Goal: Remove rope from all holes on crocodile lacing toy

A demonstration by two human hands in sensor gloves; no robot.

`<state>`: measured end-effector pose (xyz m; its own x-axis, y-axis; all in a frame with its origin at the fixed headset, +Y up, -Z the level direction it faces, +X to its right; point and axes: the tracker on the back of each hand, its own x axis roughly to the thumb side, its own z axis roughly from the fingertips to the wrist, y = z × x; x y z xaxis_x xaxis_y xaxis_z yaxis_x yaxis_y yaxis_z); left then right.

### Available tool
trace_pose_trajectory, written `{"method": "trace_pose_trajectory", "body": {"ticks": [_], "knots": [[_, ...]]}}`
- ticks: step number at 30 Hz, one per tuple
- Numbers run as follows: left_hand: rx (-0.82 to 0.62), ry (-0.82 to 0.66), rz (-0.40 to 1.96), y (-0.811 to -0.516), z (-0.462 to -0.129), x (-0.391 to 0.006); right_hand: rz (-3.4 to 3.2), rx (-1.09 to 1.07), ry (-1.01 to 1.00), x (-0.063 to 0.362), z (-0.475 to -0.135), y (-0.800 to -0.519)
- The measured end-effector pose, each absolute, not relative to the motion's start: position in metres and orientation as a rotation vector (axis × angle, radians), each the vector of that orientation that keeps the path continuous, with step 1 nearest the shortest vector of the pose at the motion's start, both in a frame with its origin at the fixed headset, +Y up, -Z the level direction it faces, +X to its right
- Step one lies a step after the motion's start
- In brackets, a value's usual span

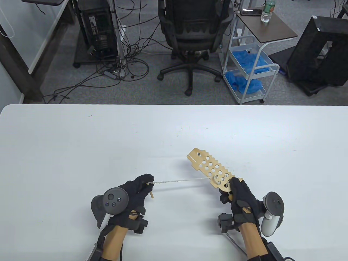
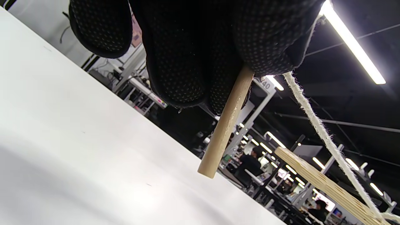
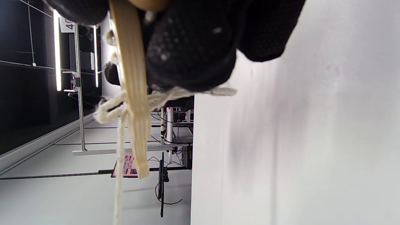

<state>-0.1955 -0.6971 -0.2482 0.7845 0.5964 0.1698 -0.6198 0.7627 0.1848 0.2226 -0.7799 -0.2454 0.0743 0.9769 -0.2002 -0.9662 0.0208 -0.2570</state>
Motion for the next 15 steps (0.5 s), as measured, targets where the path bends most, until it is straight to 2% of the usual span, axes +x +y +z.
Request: {"method": "trace_pose_trajectory", "body": {"ticks": [15], "knots": [[0.268, 0.035, 0.718, -0.699, -0.253, -0.225, 1.416, -0.417, -0.067, 0.235, -0.245, -0.786]]}}
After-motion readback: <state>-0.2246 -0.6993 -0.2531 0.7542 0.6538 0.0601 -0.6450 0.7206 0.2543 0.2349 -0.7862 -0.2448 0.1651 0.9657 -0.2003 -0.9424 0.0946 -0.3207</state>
